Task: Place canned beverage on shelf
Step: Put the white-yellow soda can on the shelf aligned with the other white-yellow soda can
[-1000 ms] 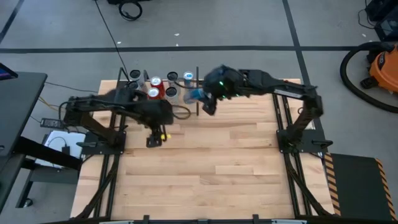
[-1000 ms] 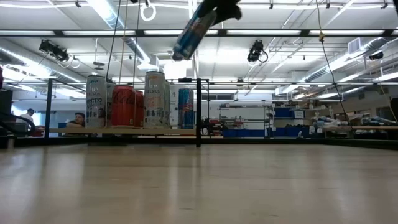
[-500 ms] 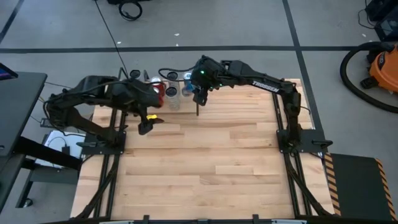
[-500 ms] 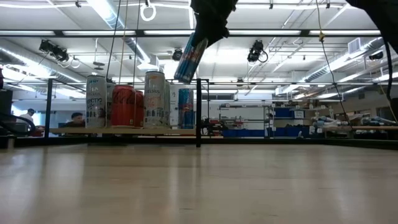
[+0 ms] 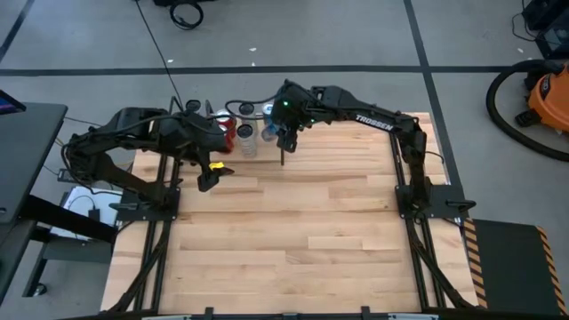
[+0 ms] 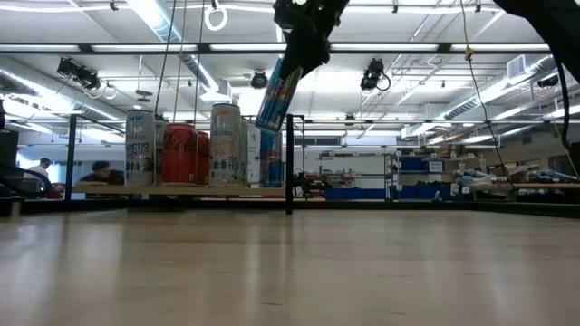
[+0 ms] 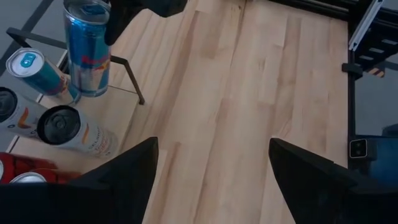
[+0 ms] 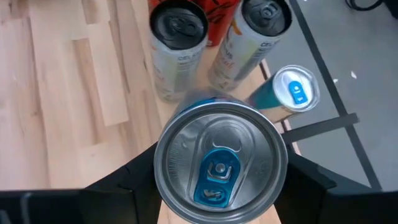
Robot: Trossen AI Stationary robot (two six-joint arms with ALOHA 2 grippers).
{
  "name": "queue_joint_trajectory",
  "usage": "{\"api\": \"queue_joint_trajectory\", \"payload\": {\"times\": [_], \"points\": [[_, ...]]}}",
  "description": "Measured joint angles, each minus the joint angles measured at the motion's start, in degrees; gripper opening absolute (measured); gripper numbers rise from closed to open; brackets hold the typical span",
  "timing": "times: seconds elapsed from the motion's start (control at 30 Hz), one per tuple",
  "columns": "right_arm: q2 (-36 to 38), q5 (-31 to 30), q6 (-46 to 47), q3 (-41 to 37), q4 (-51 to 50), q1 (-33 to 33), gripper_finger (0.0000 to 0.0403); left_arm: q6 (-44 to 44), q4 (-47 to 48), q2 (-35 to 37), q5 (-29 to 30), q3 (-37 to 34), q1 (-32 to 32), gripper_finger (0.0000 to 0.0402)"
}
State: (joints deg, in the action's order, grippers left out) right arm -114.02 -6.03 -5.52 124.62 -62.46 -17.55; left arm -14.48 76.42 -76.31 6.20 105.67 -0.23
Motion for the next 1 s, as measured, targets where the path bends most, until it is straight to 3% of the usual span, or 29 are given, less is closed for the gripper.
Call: {"api": "queue_joint_trajectory", "payload": {"times": [0.43,1.0], "points": [[-0.35,6.45,-2.23,1.01,3.94,-4.21,0.0240,3.51,-0.22,-0.17,0.19,0.00,0.15,0.0307],[-1.70,6.74,-2.60,1.01,1.60,-3.45,0.0240,4.74,-0.22,-0.17,0.31,0.00,0.17,0.0307]]}}
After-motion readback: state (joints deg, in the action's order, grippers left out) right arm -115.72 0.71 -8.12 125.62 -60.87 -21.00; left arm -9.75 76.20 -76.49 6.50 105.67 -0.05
